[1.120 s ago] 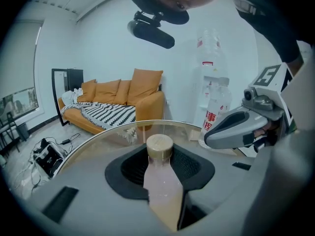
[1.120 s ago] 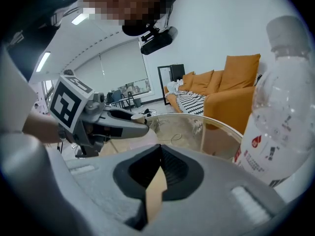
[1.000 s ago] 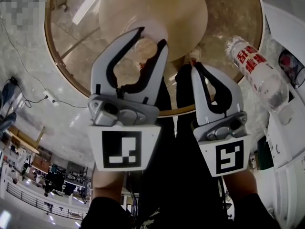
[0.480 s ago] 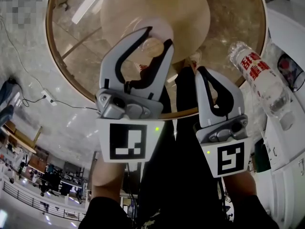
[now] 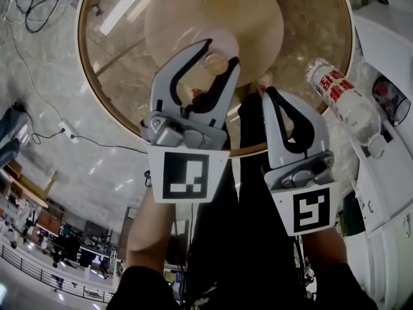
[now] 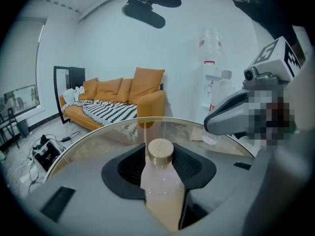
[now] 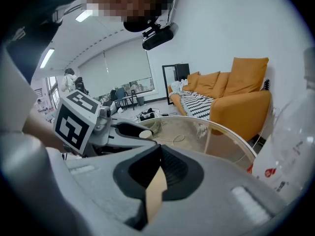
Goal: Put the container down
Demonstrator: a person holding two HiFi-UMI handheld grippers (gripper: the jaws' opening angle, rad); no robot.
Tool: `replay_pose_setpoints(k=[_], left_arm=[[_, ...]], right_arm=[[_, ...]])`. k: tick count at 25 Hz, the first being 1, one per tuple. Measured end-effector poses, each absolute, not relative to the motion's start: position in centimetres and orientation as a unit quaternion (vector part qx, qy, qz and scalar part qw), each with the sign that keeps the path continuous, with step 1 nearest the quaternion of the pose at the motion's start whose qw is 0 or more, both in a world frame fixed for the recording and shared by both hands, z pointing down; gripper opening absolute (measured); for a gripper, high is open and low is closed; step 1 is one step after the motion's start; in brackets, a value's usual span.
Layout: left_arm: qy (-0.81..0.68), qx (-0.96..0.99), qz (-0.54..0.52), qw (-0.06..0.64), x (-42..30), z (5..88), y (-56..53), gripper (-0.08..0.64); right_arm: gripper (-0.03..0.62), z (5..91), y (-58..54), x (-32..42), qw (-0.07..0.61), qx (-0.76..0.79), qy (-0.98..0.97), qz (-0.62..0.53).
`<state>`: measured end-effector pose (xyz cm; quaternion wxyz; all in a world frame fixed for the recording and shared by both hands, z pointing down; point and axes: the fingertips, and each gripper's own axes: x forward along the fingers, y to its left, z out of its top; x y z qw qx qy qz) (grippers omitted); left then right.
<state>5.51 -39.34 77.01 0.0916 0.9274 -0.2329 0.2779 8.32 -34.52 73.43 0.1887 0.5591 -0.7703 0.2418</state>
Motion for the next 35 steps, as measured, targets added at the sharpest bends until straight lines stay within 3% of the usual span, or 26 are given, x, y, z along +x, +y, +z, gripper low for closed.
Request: replay_pose_setpoints(k=[9, 12, 14, 16, 22, 35], left_arm=[[-0.253, 0.926, 0.262, 0.094, 5.1, 70.8, -40.0, 0.173], [-0.265, 0.924, 0.259, 0.097, 4.9, 68.5, -40.1, 0.124], [-0.281, 0.919, 0.257, 0.104, 3.9, 67.2, -40.1, 0.035], [-0.298, 0.913, 0.249, 0.122, 2.8, 66.4, -40.0, 0.015], [-0.321, 0.895, 0.267, 0.158, 0.5, 64.8, -38.7, 0.014], [-0.325, 0.905, 0.247, 0.121, -0.5, 52.5, -38.2, 0.014]], right_arm=[[-0.005, 68.3, -35.7, 8.7, 0.186, 0.558, -0.778, 0.222], [-0.005, 66.8, -35.7, 8.7, 0.189, 0.554, -0.782, 0.216], [-0.005, 66.1, -35.7, 8.2, 0.194, 0.548, -0.786, 0.211], [-0.005, 65.5, -35.8, 7.7, 0.202, 0.538, -0.793, 0.204], [-0.005, 62.6, -35.9, 7.5, 0.194, 0.533, -0.8, 0.198], [-0.005, 51.3, -35.8, 5.2, 0.188, 0.516, -0.82, 0.162]])
